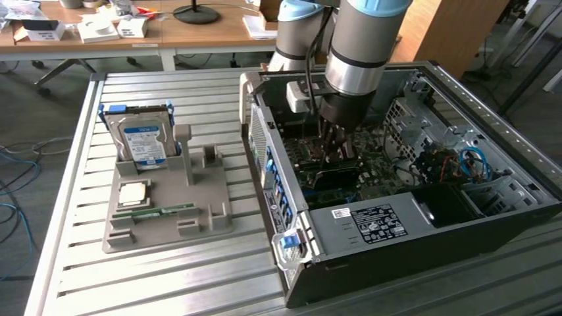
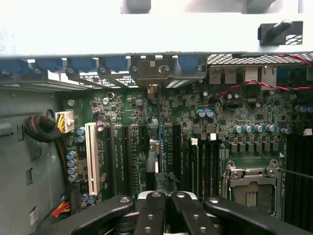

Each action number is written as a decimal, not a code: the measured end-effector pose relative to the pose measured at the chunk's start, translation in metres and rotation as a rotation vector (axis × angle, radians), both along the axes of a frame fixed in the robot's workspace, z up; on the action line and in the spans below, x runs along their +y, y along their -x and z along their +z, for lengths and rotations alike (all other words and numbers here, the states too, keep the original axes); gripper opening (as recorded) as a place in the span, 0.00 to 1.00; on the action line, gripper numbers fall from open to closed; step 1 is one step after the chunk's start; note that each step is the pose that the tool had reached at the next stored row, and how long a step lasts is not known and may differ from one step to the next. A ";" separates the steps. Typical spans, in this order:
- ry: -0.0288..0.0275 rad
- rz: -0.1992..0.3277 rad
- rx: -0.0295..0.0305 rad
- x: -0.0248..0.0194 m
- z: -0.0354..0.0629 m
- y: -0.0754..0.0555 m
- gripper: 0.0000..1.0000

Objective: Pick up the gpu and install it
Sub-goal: 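Press down on the gpu until it lock into place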

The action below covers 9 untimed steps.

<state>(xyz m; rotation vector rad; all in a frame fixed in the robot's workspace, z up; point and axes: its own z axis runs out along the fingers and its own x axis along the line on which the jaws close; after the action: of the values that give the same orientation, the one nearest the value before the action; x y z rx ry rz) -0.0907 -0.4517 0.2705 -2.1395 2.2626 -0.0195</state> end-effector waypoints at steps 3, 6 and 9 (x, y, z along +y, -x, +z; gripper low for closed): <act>-0.0003 0.000 -0.0006 0.0000 -0.0022 0.000 0.11; -0.0005 0.000 -0.0005 0.0000 -0.0022 0.000 0.11; -0.0011 0.000 -0.0008 0.0000 -0.0031 0.000 0.11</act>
<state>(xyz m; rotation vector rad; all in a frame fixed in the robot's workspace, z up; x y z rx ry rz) -0.0907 -0.4517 0.2674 -2.1385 2.2616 -0.0191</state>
